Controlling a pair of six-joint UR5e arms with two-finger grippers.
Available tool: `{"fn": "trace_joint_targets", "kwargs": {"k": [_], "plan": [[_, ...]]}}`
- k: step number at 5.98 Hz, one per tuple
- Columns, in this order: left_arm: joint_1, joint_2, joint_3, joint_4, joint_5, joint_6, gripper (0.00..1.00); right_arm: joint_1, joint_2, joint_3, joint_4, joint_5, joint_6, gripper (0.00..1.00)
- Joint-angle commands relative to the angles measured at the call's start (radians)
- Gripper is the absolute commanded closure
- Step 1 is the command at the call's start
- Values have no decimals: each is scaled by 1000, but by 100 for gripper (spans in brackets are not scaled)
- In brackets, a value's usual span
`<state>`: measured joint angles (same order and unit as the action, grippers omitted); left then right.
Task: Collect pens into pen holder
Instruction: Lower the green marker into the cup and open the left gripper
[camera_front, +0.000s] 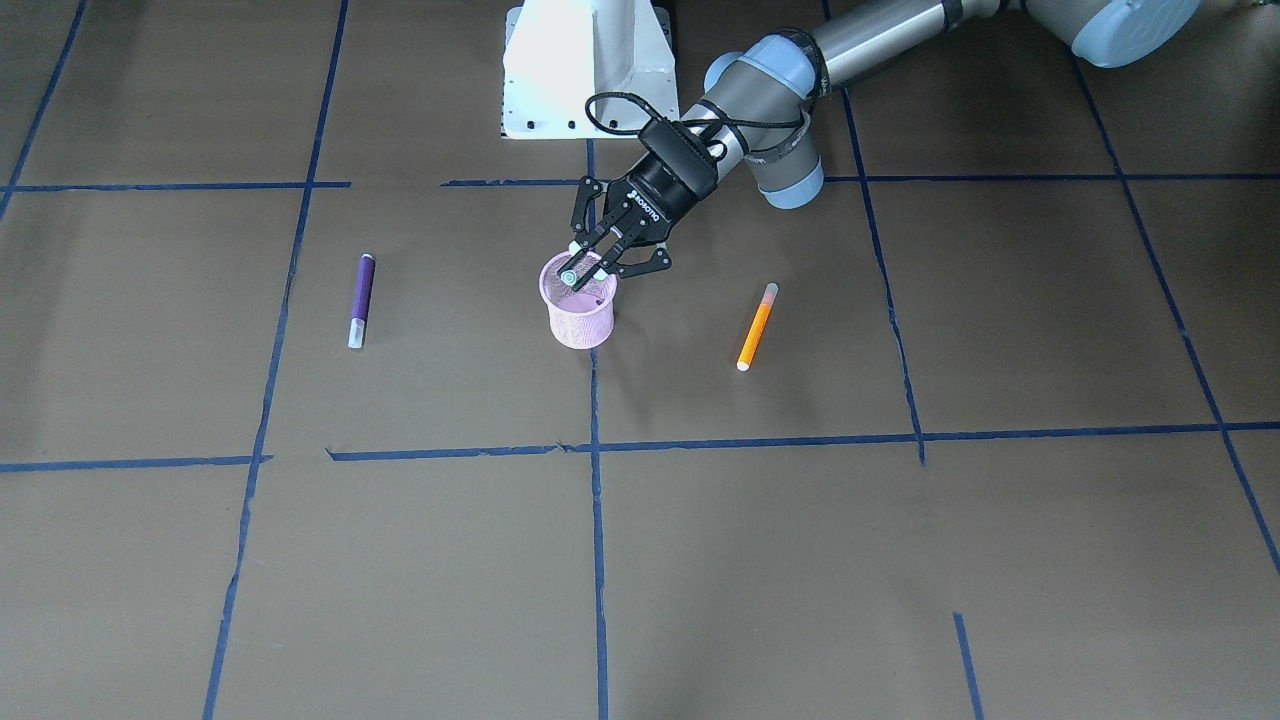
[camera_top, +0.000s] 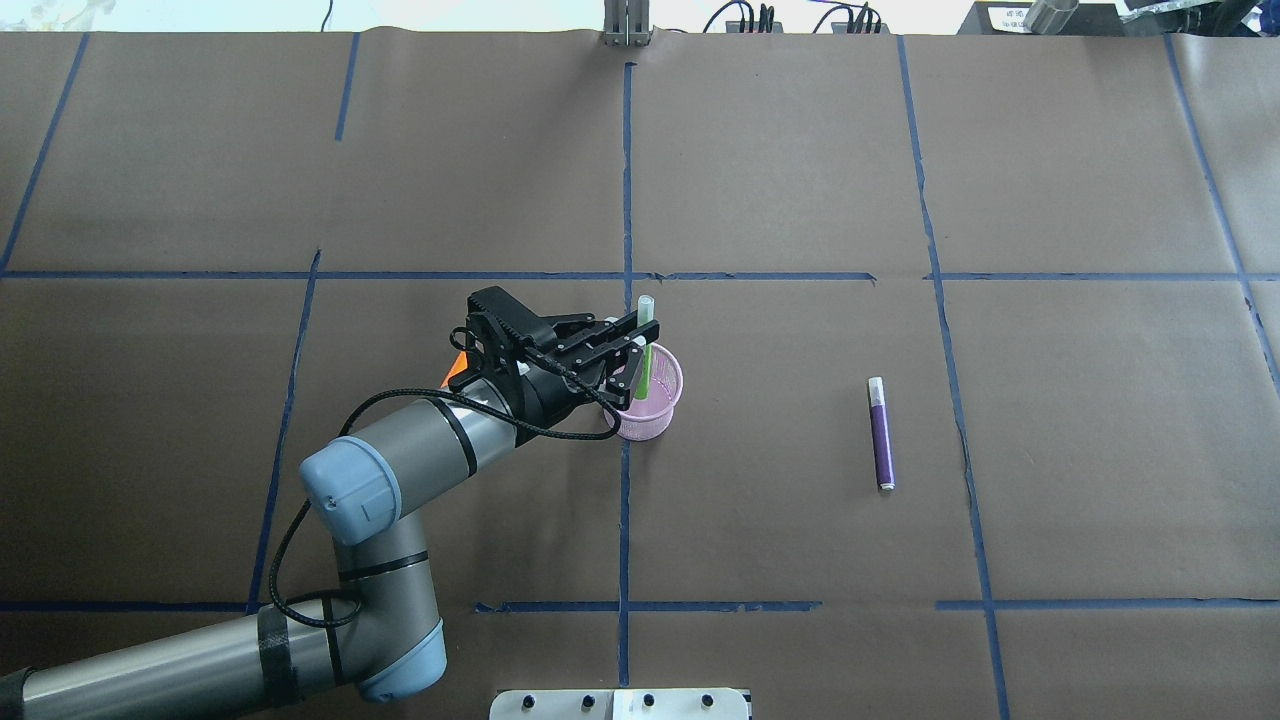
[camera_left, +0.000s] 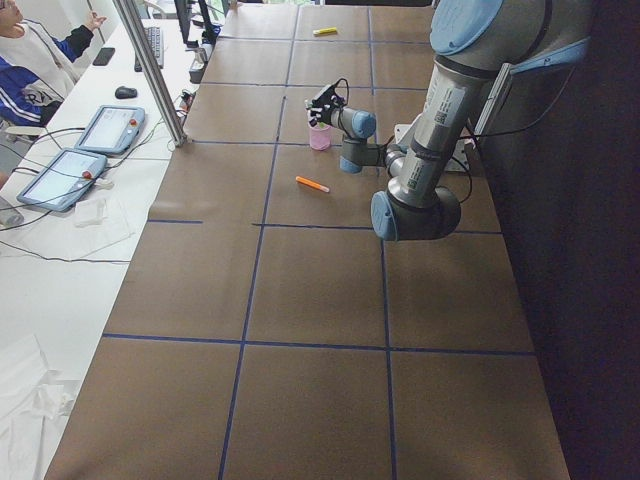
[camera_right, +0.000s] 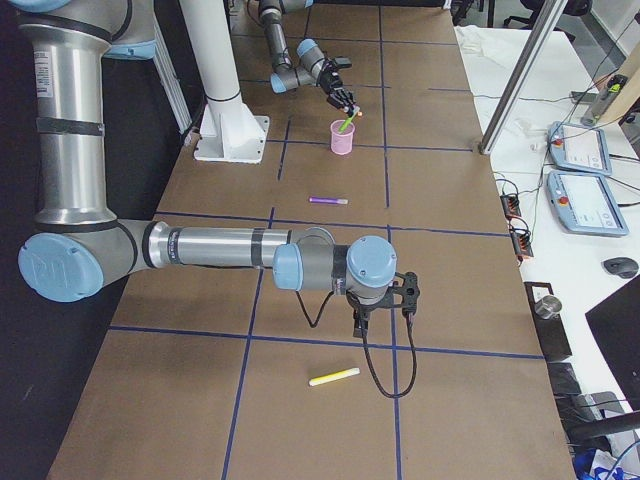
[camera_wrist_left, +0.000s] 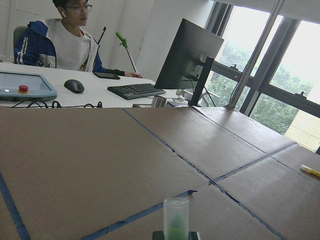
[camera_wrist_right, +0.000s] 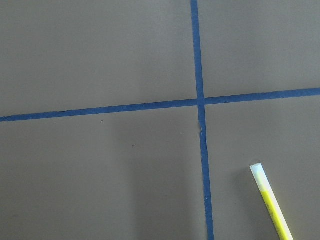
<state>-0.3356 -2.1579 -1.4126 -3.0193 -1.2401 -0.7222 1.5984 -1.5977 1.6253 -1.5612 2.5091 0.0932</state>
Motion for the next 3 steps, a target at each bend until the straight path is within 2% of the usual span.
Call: {"fn": "trace_joint_targets", "kwargs": {"k": [1,2,3], "plan": [[0,-3,0,6,2,9,36,0,2,-1,0,0,-1,0],[0,-3,-5,3,2,3,15,0,1,1,1,0,-1,0],[0,-3,-11,3,1,-5,5,0,-1,1,3,0,-1,0]]}}
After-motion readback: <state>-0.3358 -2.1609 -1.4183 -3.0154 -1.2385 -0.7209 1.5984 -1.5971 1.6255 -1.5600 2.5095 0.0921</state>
